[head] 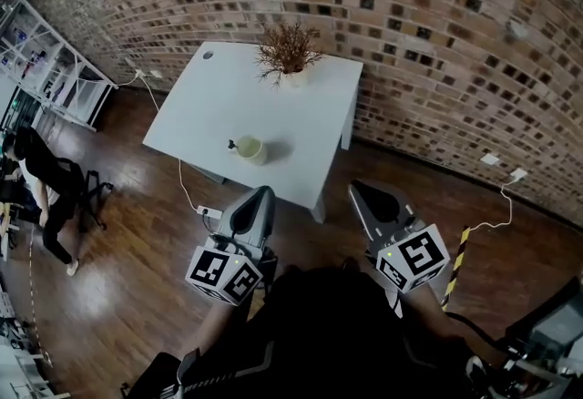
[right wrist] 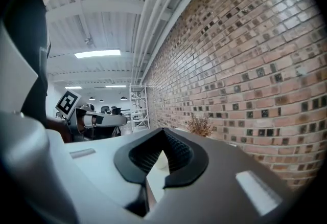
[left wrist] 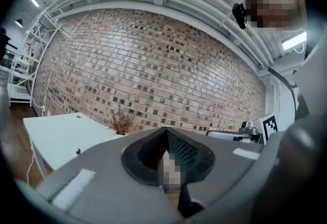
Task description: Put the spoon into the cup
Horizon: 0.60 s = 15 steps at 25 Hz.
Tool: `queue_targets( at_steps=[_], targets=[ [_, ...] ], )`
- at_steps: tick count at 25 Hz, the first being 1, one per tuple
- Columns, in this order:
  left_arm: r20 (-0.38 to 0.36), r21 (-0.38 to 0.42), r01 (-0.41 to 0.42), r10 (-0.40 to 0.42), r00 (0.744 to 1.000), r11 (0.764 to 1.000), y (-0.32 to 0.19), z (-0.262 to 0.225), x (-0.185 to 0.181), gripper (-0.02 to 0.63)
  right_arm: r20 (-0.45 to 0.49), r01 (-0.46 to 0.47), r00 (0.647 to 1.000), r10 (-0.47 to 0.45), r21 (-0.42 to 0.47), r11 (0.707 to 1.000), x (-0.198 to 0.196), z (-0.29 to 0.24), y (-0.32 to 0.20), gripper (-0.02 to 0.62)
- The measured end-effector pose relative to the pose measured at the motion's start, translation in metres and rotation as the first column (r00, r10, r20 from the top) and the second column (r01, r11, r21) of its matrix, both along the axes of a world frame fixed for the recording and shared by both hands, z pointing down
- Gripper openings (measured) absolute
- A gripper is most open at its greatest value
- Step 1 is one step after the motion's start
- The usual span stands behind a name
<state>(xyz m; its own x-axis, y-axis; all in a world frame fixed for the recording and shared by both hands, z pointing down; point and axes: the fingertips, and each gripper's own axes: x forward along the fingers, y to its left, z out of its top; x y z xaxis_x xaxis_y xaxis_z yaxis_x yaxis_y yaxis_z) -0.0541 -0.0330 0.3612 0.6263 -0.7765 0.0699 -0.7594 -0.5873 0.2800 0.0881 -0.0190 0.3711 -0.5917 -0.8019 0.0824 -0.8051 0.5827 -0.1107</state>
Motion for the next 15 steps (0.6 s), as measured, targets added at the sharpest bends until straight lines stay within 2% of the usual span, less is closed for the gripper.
queue_targets(
  at_steps=[4,9,11,15],
  targets=[
    [0.000,0.044,0.018,-0.018,1.000,0.999,0.002,-0.010,-0.030,0.005,0.001,0.010,1.000,-0.010,0.023,1.000,-0.026,-0.008,-0.001,0.006],
    [-0.011,0.019,0.119,-0.118,0.993,0.993,0.009,0.002,-0.081,0.005,0.003,0.007,1.000,-0.007,0.004,1.000,-0.049,-0.008,-0.003,0.006],
    [-0.017,0.043,0.147,-0.146,0.989,0.988,0.008,0.000,-0.097,0.005,-0.006,0.025,1.000,-0.025,0.007,1.000,-0.061,-0.010,-0.005,0.006],
    [-0.029,0.039,0.180,-0.179,0.983,0.983,0.015,-0.003,-0.114,0.005,-0.020,0.070,0.997,-0.069,0.009,0.998,-0.085,-0.007,-0.005,0.006]
  ],
)
